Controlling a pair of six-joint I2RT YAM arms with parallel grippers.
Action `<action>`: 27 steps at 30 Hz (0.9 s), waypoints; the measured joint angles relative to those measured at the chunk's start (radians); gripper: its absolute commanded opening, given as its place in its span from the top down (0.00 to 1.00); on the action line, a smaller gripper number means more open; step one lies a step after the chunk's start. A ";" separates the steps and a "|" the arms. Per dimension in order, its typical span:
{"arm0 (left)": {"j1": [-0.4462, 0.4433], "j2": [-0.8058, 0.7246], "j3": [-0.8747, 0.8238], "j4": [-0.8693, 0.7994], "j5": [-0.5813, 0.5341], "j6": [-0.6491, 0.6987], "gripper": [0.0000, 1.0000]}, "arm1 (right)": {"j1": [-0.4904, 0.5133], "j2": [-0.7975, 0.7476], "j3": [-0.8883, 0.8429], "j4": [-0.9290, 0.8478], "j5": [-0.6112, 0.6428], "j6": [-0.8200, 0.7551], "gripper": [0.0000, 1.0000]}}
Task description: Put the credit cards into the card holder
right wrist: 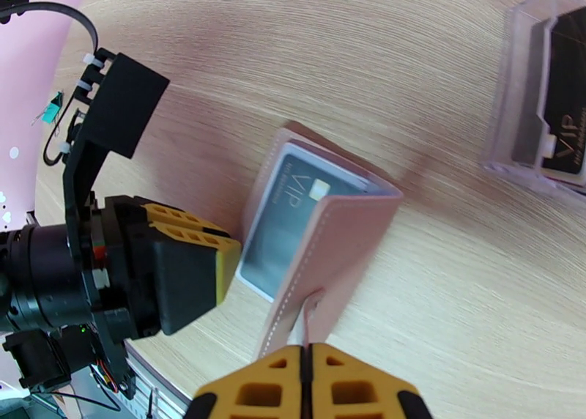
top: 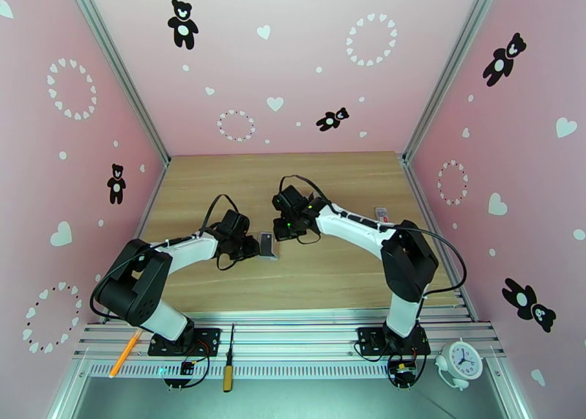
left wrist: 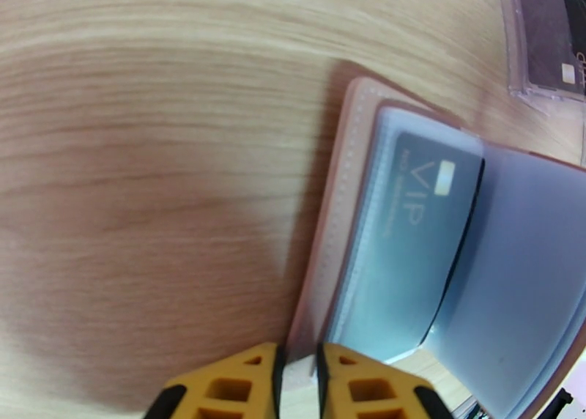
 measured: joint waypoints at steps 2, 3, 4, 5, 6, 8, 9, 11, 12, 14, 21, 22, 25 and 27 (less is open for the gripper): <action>0.000 0.000 0.000 0.000 0.000 0.000 0.78 | 0.003 0.016 0.010 0.007 -0.006 0.003 0.93; 0.000 0.000 0.000 0.000 0.000 0.000 0.78 | 0.004 0.024 0.013 0.013 -0.009 0.005 0.93; 0.000 0.000 0.000 0.000 0.000 0.000 0.78 | 0.005 0.032 0.016 0.016 -0.011 0.007 0.93; 0.000 0.000 0.000 0.000 0.000 0.000 0.78 | 0.006 0.040 0.019 0.018 -0.013 0.008 0.92; 0.000 0.000 0.000 0.000 0.000 0.000 0.78 | 0.006 0.049 0.023 0.019 -0.016 0.010 0.92; 0.000 0.000 0.000 0.000 0.000 0.000 0.78 | 0.008 0.063 0.028 0.025 -0.019 0.011 0.92; 0.000 -0.001 0.000 -0.001 0.000 0.000 0.77 | 0.009 0.071 0.031 0.028 -0.021 0.011 0.92; 0.000 -0.002 0.000 -0.004 -0.001 0.001 0.77 | 0.012 0.083 0.038 0.032 -0.025 0.014 0.91; 0.000 -0.005 0.000 -0.007 -0.001 0.001 0.77 | 0.013 0.091 0.042 0.034 -0.028 0.015 0.91; 0.000 -0.015 -0.001 -0.014 -0.001 0.001 0.77 | 0.014 0.105 0.050 0.039 -0.032 0.018 0.91; 0.017 -0.071 -0.018 -0.041 -0.010 0.008 0.77 | 0.014 0.142 0.069 0.048 -0.040 0.026 0.90; 0.023 -0.081 -0.021 -0.049 -0.016 0.011 0.77 | 0.014 0.146 0.072 0.051 -0.040 0.026 0.90; 0.039 -0.114 -0.025 -0.077 -0.032 0.020 0.77 | 0.015 0.162 0.081 0.057 -0.044 0.029 0.90; 0.048 -0.133 -0.027 -0.085 -0.037 0.027 0.77 | 0.016 0.174 0.085 0.061 -0.047 0.032 0.89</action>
